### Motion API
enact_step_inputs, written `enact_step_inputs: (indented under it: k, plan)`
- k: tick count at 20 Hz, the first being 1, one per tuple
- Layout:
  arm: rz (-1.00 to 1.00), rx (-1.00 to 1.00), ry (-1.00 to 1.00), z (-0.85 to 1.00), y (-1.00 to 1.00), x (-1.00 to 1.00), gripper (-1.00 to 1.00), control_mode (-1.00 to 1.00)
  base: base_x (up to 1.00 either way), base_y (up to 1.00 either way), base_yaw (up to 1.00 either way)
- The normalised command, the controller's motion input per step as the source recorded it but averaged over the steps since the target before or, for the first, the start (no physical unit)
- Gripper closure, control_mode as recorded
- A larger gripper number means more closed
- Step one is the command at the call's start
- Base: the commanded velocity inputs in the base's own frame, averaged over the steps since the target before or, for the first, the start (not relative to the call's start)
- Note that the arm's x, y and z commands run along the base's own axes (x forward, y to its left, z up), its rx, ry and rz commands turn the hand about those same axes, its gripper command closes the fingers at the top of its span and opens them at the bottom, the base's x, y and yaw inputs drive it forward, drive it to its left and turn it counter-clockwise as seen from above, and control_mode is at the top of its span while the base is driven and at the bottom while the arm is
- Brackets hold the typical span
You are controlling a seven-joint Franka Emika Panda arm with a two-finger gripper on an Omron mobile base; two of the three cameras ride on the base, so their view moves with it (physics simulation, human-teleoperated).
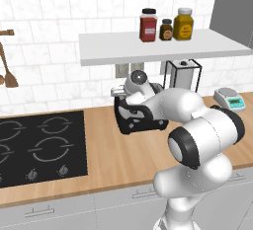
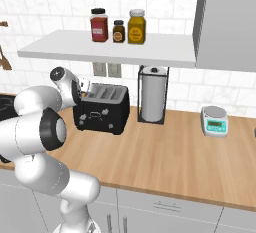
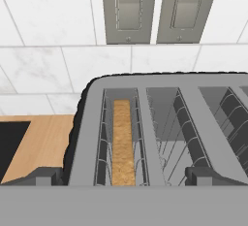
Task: Start the toaster. Once the lever pops up, take the bread to the plate on the dining counter.
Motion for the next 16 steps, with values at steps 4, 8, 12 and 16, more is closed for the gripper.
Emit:
enact_step_inputs:
  k: [4,8,12,16]
  plan:
    - [0.0,0.0,0.0,0.0,0.0,0.0,-1.0,-1.0,0.0,0.0,0.0]
    - [0.0,0.0,0.0,0.0,0.0,0.0,-1.0,-1.0,0.0,0.0,0.0]
    - [0.0,0.0,0.0,0.0,0.0,0.0,-1.0,-1.0,0.0,0.0,0.0]
    - [0.0,0.0,0.0,0.0,0.0,0.0,-1.0,-1.0,0.0,0.0,0.0]
